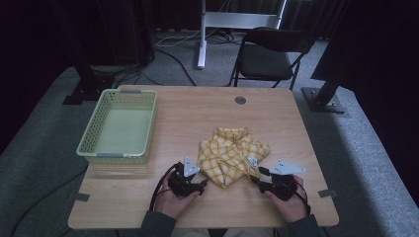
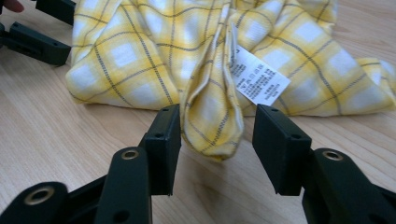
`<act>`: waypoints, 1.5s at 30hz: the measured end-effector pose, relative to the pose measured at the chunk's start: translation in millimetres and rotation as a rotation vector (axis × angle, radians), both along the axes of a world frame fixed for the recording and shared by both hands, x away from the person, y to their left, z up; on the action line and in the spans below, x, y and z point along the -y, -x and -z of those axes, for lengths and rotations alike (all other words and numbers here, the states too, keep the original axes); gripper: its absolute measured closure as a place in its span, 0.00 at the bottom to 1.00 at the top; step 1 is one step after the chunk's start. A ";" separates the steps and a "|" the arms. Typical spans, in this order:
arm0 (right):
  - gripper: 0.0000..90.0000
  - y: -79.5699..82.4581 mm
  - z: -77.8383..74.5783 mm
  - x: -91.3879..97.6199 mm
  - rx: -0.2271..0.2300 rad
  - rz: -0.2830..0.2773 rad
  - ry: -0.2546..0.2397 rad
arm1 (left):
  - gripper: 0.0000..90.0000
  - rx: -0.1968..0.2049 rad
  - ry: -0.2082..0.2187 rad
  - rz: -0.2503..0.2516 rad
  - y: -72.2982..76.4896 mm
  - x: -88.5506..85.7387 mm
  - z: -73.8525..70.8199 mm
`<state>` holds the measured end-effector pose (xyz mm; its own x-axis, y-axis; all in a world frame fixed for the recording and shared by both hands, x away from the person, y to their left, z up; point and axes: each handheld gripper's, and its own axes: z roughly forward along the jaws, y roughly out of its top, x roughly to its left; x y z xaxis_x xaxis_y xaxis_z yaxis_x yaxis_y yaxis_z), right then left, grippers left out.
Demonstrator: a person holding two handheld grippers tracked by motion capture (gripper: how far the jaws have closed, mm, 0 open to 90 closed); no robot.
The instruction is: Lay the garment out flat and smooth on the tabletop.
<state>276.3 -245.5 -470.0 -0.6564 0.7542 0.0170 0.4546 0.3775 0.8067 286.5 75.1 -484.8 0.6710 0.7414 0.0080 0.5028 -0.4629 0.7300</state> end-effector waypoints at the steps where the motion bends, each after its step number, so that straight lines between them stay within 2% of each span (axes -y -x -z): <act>1: 0.56 -0.5 0.3 -1.0 -0.001 -0.004 0.002 | 0.38 0.000 0.000 0.000 0.0 0.0 0.0; 6: 0.55 -1.2 0.9 -6.6 -0.003 -0.017 0.003 | 0.38 0.000 0.000 -0.001 0.0 0.1 0.0; 10: 0.58 -1.8 0.4 -10.2 -0.003 -0.017 0.015 | 0.38 0.000 0.000 -0.001 0.0 0.1 0.0; 15: 0.74 -4.3 0.7 -10.9 -0.015 -0.011 0.030 | 0.38 0.000 0.000 -0.001 0.1 0.1 0.0; 16: 0.79 -4.1 0.5 -10.8 -0.010 -0.011 0.031 | 0.38 0.000 0.000 -0.001 0.1 0.1 0.0; 17: 0.79 -4.1 0.5 -10.8 -0.010 -0.011 0.031 | 0.38 0.000 0.000 -0.001 0.1 0.1 0.0; 19: 0.89 -2.4 0.0 -11.1 0.007 -0.006 0.045 | 0.38 0.000 0.000 -0.001 0.1 0.1 0.1; 21: 0.92 -1.3 -0.2 -11.2 0.011 -0.004 0.050 | 0.38 0.000 0.000 -0.001 0.1 0.1 0.0; 45: 0.93 16.6 -15.1 2.5 0.035 -0.028 0.042 | 0.38 0.000 0.001 -0.002 0.1 0.1 0.0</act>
<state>259.7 -248.0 -454.9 -0.6766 0.7354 -0.0378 0.4151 0.4233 0.8053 286.4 75.0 -484.8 0.6695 0.7428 0.0074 0.5038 -0.4614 0.7303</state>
